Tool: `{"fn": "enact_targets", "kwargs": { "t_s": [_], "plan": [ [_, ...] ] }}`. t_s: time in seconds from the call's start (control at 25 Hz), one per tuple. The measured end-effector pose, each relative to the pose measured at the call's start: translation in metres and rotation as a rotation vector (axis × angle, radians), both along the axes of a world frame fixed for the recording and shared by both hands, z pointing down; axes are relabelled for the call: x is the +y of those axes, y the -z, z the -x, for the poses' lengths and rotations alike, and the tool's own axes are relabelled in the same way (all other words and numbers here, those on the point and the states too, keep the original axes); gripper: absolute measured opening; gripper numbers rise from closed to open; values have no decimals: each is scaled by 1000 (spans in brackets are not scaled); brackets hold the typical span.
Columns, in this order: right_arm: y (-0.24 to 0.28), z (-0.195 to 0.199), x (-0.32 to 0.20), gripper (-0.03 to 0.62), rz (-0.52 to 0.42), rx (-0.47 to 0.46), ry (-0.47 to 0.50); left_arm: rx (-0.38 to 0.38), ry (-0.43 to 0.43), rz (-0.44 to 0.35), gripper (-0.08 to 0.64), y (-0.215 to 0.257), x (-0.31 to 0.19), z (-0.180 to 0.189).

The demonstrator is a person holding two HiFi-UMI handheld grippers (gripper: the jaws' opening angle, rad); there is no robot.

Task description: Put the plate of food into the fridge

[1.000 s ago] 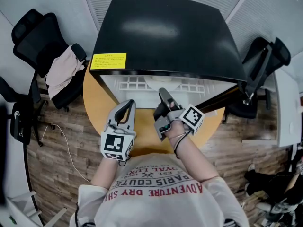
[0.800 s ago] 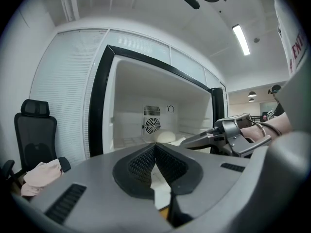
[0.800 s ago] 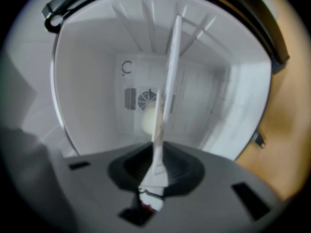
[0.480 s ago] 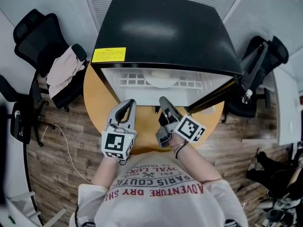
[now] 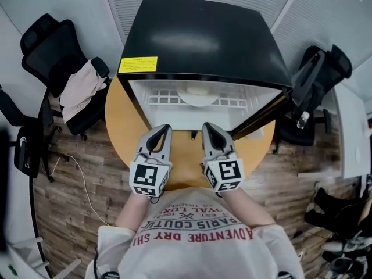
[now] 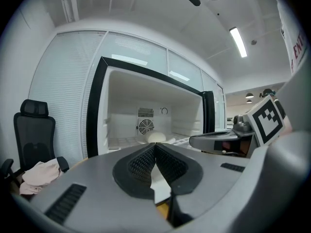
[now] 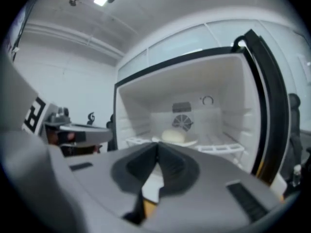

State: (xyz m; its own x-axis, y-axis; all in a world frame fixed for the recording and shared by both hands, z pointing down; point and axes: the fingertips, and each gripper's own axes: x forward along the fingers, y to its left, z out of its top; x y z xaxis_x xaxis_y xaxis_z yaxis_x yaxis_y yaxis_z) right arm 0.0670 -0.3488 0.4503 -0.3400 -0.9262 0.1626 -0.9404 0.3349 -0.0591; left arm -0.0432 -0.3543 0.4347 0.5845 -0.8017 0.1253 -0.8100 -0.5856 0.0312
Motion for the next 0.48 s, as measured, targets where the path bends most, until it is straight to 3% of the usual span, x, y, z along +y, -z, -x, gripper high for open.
{"fn": "enact_targets", "kwargs": {
  "t_s": [0.24,0.48],
  "plan": [
    [11,7,9,28,-101,158,32,-11,-10,-10,28,4,2,-1],
    [16,3,10,29,-99,131,19,-13,-21,-29,28,9,5,-4]
  ]
}}
